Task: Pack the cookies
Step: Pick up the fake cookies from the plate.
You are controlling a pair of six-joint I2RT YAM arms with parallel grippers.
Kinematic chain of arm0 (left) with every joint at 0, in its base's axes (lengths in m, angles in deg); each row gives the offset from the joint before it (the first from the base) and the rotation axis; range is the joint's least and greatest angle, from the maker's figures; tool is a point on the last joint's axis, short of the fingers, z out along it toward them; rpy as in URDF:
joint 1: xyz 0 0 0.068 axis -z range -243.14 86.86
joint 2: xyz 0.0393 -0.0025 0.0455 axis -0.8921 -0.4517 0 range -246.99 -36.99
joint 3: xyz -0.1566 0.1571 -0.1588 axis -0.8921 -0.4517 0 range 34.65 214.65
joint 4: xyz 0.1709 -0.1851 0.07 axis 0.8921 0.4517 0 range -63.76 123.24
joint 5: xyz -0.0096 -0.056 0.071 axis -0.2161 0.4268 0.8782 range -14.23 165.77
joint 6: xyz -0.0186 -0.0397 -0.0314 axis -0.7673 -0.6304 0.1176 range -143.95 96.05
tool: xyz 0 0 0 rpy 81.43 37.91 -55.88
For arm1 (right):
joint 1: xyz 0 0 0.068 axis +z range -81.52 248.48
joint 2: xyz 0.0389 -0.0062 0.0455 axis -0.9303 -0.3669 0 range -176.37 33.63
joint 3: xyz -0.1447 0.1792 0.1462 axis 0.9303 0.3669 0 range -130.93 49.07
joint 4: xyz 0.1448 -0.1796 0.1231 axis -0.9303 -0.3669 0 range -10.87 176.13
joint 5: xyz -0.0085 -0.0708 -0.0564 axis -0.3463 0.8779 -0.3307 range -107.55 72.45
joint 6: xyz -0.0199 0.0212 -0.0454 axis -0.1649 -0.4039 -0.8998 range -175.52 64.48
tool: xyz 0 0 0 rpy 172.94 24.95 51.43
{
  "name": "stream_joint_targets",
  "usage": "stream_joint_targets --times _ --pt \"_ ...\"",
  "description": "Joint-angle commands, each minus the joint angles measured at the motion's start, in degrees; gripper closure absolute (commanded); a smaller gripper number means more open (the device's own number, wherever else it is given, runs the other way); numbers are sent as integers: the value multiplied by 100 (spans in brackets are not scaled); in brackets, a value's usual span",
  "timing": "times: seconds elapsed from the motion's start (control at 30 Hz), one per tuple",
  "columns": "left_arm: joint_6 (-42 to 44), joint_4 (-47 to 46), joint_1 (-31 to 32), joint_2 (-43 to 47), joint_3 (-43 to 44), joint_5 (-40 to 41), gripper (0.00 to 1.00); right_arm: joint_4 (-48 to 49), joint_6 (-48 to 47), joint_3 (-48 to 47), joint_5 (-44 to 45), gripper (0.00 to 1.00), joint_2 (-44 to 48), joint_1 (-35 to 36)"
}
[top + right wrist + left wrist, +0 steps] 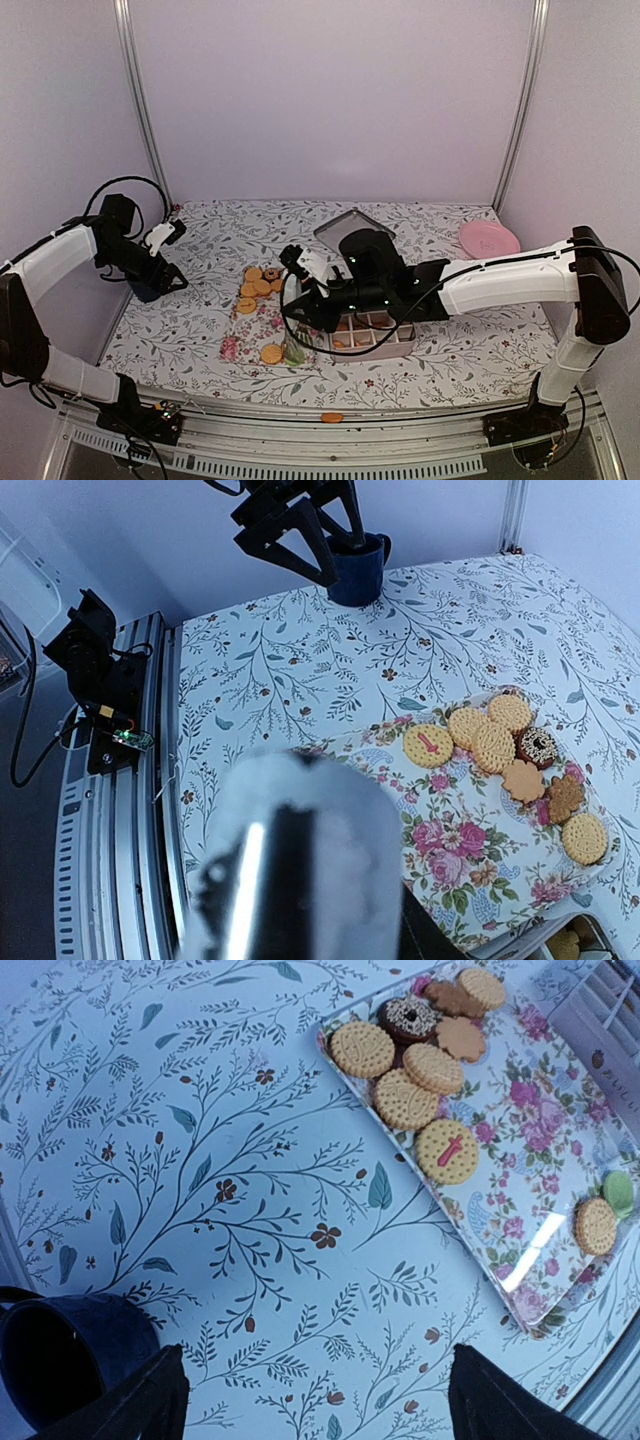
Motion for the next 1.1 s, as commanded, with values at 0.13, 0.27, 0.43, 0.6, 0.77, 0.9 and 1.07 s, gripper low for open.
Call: stream_joint_targets --times 0.13,0.27,0.43,0.6,0.77,0.9,1.07 --pt "55 0 3 41 4 -14 9 119 -73 146 148 64 -43 -98" --pt "55 -2 1 50 6 -3 9 121 -115 202 417 66 73 -328" --pt "40 3 4 24 28 -36 9 111 -345 33 840 67 102 -352" --pt "38 2 4 24 22 -38 9 261 -399 -128 1053 67 -74 -352" --pt "64 2 4 51 22 -11 9 407 -299 -208 1002 67 -168 -352" --pt "56 3 2 41 30 -33 9 508 -182 -163 805 67 2 -345" --pt "64 2 4 45 6 -52 9 522 -110 -43 698 65 258 -171"
